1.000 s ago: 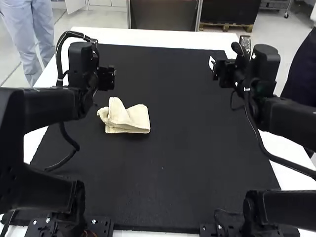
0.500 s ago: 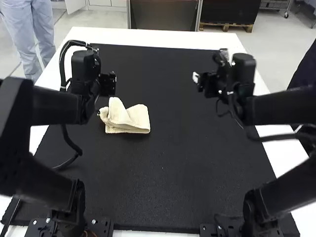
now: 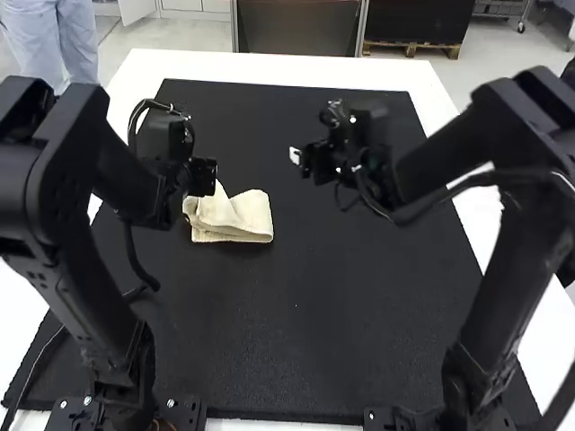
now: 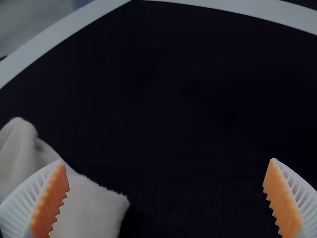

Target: Fold the towel.

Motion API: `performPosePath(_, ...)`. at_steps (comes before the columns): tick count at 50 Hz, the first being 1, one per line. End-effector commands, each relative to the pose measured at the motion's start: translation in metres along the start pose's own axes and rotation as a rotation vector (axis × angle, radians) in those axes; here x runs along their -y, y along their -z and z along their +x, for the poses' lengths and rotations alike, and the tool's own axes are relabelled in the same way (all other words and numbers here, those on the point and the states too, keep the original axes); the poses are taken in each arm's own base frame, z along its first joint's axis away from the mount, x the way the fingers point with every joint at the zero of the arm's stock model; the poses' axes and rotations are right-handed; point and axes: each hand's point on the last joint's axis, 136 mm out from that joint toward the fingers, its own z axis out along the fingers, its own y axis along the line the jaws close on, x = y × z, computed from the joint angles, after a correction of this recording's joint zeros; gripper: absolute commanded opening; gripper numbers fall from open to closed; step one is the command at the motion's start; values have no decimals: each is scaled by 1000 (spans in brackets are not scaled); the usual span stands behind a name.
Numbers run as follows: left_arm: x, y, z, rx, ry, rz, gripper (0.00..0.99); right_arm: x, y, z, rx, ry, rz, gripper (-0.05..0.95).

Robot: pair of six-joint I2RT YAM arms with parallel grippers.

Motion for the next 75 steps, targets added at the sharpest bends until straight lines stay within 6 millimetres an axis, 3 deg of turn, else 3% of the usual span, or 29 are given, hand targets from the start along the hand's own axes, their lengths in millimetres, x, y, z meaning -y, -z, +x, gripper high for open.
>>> performPosePath(1, 0, -3, -19, 44, 14, -9, 944, -19, -13, -17, 40, -27, -30, 903)
performPosePath(9, 1, -10, -5, 6, 8, -9, 944, -41, -32, -8, 19, -34, -77, 903)
performPosePath(22, 3, -21, 1, -13, 4, -9, 944, -45, -63, 11, -21, -34, -91, 903)
performPosePath(32, 5, -33, 20, -76, -8, -7, 944, -55, -83, 30, -74, -25, -113, 903)
performPosePath(49, 9, -43, 32, -111, -12, 10, 944, -55, -110, 44, -110, -16, -119, 903)
performPosePath(60, 4, -56, 43, -160, -9, 5, 946, -54, -123, 62, -169, -21, -116, 903)
performPosePath(75, 2, -57, 47, -187, -9, 3, 946, -50, -122, 75, -209, -24, -107, 903)
